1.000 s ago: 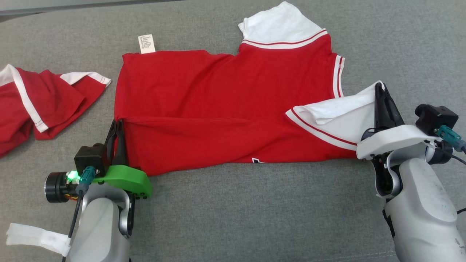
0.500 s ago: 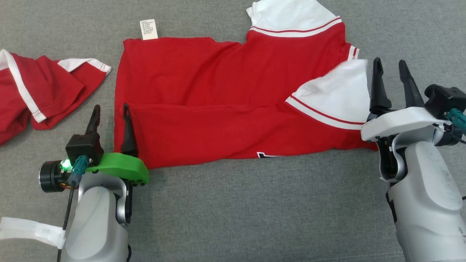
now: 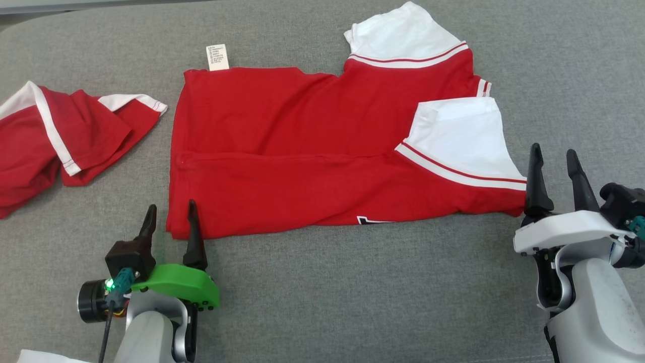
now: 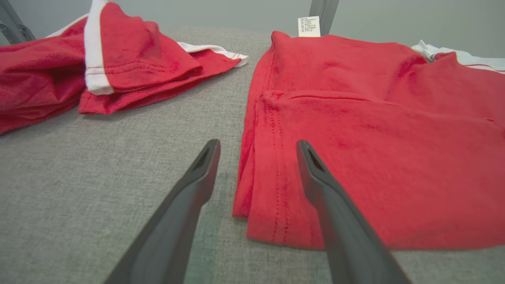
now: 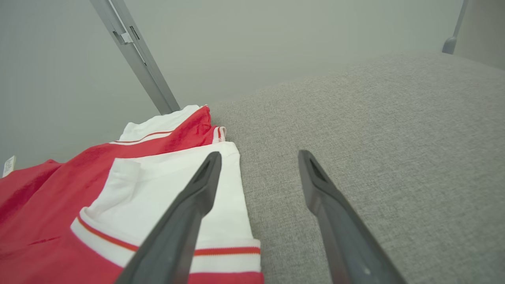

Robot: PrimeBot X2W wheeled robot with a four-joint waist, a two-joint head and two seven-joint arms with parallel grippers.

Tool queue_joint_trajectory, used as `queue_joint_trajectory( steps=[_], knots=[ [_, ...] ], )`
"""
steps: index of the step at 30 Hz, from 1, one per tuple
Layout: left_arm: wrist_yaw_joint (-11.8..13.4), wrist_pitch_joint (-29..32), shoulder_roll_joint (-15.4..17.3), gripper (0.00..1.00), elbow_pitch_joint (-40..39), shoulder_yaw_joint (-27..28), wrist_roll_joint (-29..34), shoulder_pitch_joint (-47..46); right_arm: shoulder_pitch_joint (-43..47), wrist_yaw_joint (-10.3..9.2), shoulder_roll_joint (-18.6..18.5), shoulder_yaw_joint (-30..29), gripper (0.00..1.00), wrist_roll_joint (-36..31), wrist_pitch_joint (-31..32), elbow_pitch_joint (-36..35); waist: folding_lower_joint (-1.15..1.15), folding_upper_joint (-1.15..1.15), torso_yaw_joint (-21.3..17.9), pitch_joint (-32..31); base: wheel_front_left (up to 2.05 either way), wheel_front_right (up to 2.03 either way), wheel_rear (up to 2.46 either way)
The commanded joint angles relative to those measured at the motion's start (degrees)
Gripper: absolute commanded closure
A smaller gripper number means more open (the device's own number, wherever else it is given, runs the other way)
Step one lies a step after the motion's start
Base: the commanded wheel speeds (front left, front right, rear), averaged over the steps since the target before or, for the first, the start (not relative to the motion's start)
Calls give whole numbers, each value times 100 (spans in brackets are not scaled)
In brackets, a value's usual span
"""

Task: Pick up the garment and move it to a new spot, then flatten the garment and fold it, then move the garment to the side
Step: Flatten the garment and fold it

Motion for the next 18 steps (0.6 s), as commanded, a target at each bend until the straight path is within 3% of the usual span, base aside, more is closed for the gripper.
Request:
queue_joint_trajectory(
  steps=[1, 10, 11, 12, 13, 14, 18],
  knots=[
    [35, -2, 30, 0, 33, -9, -16, 96, 128, -8, -6, -10, 0, 37, -15, -35, 0, 0, -12, -53, 0, 0, 0],
    [74, -2, 30, 0, 261, -152, -164, 173, 402, -8, 10, 22, 0, 123, -15, 108, 0, 0, -55, -82, 0, 0, 0],
    [85, -2, 30, 4, 308, -184, -192, 174, 414, -8, 11, 64, 0, 126, -15, 143, 0, 0, -56, -74, 0, 0, 0],
    [95, -1, 30, 48, 388, -212, -228, 170, 415, -8, 10, 111, 0, 138, -15, 178, 0, 0, -57, -62, 0, 0, 0],
    [102, -1, 32, 66, 421, -221, -248, 147, 416, -8, 8, 145, 0, 134, -15, 200, 0, 0, -57, -51, 0, 0, 0],
    [98, 3, 31, 100, 456, -235, -263, 110, 427, -8, 7, 200, 0, 126, -15, 229, 0, 0, -58, -35, 0, 0, 0],
    [90, 5, 28, 100, 490, -255, -316, 39, 449, -8, 7, 383, 0, 110, -15, 368, 0, 0, -44, 43, 0, 0, 0]
  ],
)
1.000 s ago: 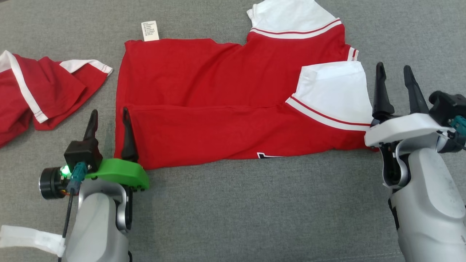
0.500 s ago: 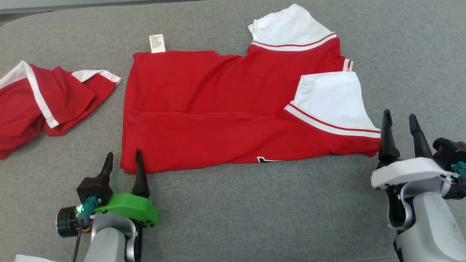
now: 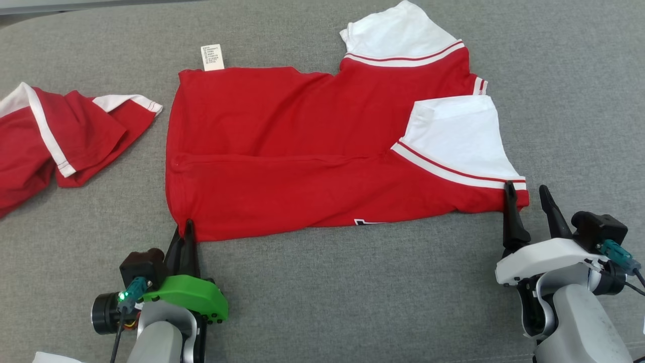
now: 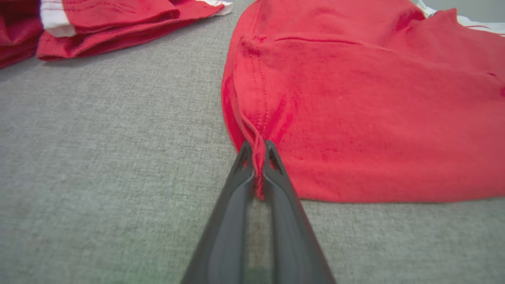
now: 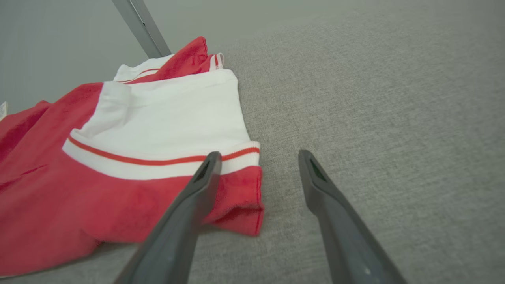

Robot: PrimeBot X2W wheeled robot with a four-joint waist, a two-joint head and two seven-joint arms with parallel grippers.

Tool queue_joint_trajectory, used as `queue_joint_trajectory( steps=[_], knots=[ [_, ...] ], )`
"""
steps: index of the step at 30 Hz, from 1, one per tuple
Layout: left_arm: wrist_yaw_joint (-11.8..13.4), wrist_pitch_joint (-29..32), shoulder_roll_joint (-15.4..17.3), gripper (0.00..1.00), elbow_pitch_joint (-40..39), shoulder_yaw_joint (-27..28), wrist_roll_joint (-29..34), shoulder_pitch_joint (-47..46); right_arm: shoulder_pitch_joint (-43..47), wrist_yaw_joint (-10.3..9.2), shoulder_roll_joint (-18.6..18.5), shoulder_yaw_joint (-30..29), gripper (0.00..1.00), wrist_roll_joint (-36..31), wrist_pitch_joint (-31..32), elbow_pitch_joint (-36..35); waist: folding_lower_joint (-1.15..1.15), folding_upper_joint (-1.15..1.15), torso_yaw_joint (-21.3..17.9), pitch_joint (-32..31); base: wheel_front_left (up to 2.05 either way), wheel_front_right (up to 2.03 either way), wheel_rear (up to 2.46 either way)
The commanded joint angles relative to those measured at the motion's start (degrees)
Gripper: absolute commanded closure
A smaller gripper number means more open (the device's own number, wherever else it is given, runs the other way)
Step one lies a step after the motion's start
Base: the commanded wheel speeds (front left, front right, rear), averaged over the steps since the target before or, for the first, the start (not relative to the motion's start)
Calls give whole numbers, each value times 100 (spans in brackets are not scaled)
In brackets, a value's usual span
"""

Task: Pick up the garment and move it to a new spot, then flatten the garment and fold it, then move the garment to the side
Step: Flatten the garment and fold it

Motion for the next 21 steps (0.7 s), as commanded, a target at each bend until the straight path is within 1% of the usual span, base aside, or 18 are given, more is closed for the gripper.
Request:
queue_joint_trajectory(
  steps=[1, 9, 10, 11, 12, 13, 21],
  knots=[
    [21, 12, 29, 100, 35, -5, -82, -45, 55, -8, -7, 48, 0, -11, -15, 35, 0, 0, 16, 41, 0, 0, 0],
    [31, 13, 31, 100, -24, 8, -85, -92, 146, -8, -5, 250, 0, 52, -15, 52, 0, 0, 64, 128, 0, 0, 0],
    [38, 13, 31, 100, -30, 10, -88, -88, 155, -8, -7, 279, 17, 57, -14, 60, 0, 0, 65, 134, 0, 0, 0],
    [43, 13, 31, 100, -35, 12, -88, -88, 164, -8, -7, 299, 51, 67, -7, 79, 0, 0, 64, 139, 0, 0, 0],
    [49, 13, 31, 100, -39, 18, -86, -88, 173, -8, -4, 342, 97, 86, -7, 122, 0, 0, 62, 143, 0, 0, 0],
    [54, 13, 31, 100, -40, 25, -83, -87, 167, -8, -2, 358, 100, 100, -2, 141, 0, 0, 60, 148, 0, 0, 0],
    [61, 12, 38, 100, -69, 188, -6, -38, 3, -11, -31, 224, 100, 162, -3, 154, 0, 0, 68, 53, 0, 0, 0]
  ],
)
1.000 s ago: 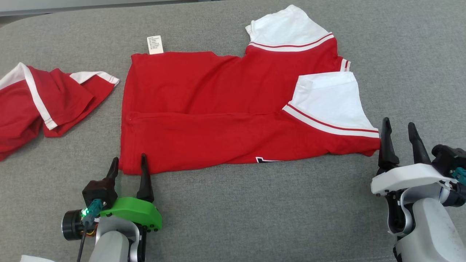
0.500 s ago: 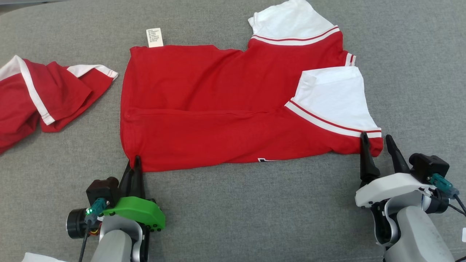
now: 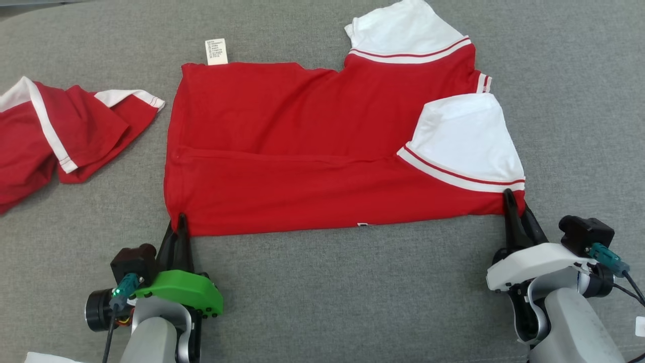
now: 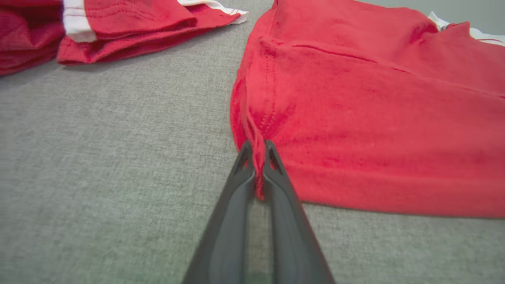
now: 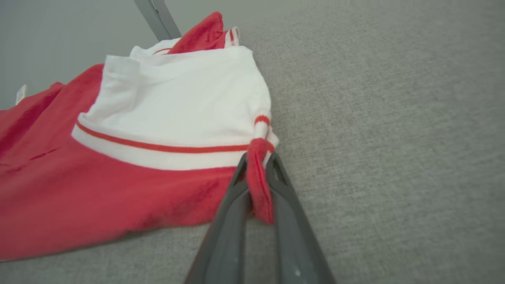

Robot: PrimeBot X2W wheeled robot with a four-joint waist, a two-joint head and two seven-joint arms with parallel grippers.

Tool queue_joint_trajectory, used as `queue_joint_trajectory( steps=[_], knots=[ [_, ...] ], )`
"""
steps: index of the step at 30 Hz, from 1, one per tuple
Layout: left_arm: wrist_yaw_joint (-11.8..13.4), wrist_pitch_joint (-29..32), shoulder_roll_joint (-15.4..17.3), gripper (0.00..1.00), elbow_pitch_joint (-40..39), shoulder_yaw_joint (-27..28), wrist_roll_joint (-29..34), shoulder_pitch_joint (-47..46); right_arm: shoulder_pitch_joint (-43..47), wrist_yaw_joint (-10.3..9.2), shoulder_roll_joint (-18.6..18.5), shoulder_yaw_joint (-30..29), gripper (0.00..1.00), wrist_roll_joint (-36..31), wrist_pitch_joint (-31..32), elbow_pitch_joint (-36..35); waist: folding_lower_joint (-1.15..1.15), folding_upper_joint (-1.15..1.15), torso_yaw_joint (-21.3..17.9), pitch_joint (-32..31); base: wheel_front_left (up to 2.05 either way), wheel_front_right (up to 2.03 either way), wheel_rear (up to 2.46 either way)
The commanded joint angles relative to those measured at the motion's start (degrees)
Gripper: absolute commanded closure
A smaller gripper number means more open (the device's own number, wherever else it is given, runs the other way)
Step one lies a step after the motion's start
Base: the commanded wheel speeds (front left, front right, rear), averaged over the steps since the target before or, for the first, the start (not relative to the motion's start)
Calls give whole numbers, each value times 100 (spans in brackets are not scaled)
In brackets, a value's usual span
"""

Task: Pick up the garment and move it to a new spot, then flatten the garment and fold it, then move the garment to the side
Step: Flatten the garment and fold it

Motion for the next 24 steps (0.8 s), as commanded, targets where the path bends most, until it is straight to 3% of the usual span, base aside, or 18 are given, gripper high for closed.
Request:
queue_joint_trajectory(
  steps=[1, 14, 24],
  knots=[
    [28, 10, 54, 100, 15, 76, 37, 47, -38, -14, -61, -93, 100, 38, 12, -4, 0, 0, 16, -72, 0, 0, 0],
    [-24, 5, 61, 100, 75, 301, 104, 782, 678, -18, -157, -129, 100, 131, 6, 155, 0, 0, 153, -1090, 0, 0, 0],
    [34, 5, 61, 100, 135, 151, -61, 1544, 1537, -18, -116, 73, 100, 297, 6, 28, 0, 0, 181, -1680, 0, 0, 0]
  ],
)
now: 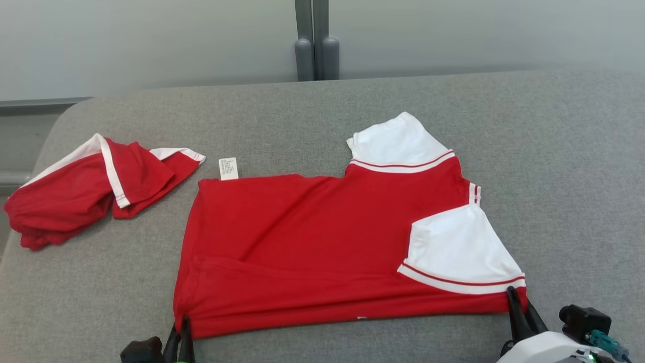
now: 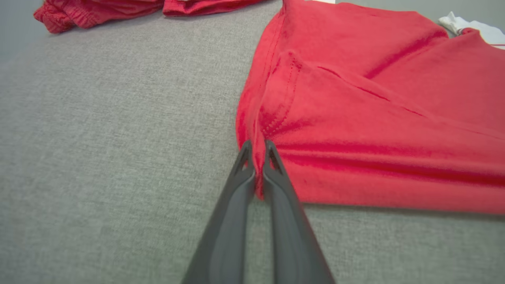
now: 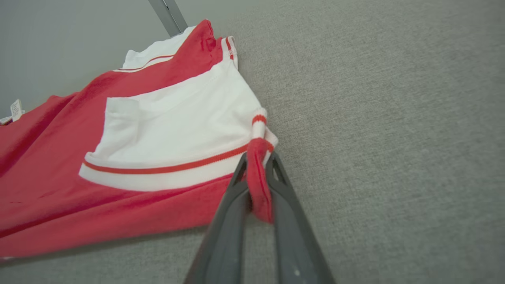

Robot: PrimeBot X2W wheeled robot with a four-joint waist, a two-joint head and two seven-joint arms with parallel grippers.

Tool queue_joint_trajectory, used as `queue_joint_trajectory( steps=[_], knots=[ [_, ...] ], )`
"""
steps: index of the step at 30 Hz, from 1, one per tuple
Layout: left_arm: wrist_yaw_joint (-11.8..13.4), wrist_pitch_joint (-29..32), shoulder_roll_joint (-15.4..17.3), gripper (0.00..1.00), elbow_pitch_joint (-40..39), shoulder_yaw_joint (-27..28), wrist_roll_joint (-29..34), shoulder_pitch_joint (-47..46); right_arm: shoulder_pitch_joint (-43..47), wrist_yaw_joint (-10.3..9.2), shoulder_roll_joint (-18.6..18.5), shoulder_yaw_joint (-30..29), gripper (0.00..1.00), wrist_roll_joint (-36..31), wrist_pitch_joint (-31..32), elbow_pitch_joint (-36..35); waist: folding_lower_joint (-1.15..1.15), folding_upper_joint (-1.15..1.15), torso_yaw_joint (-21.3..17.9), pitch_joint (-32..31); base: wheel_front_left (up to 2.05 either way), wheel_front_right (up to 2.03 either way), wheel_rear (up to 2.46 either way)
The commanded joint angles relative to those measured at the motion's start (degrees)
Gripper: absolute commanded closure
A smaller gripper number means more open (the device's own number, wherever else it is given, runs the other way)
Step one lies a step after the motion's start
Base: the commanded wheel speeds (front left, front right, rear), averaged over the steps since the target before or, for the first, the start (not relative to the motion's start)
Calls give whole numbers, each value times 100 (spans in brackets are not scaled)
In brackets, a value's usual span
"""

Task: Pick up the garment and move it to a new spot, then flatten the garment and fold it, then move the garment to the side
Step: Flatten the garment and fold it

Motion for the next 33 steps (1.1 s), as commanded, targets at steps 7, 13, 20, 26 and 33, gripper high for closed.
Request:
queue_joint_trajectory(
  steps=[7, 13, 20, 26, 33],
  knots=[
    [41, -1, 62, 21, -89, -143, -28, -15, 3, -23, -13, -59, 0, 116, -2, 52, 0, 0, 37, -1, 0, 0, 0],
    [83, 0, 55, 0, -294, -205, -142, -330, -393, -15, 11, -138, 0, 31, -1, -91, 0, 0, 62, 262, 0, 0, 0],
    [138, 0, 53, 0, -200, -155, -104, -1124, -1075, -15, -11, -94, 0, -141, -1, -126, 0, 0, 78, 635, 0, 0, 0],
    [209, -1, 53, 0, 401, -123, 94, -2060, -1647, -15, -77, 139, 0, -215, -1, -143, 0, 0, 54, 976, 0, 0, 0],
    [121, 0, 152, 0, 1135, 13, 301, -2900, -2097, -15, -139, 555, 0, -192, -1, -145, 0, 0, -65, 1296, 0, 0, 0]
  ],
)
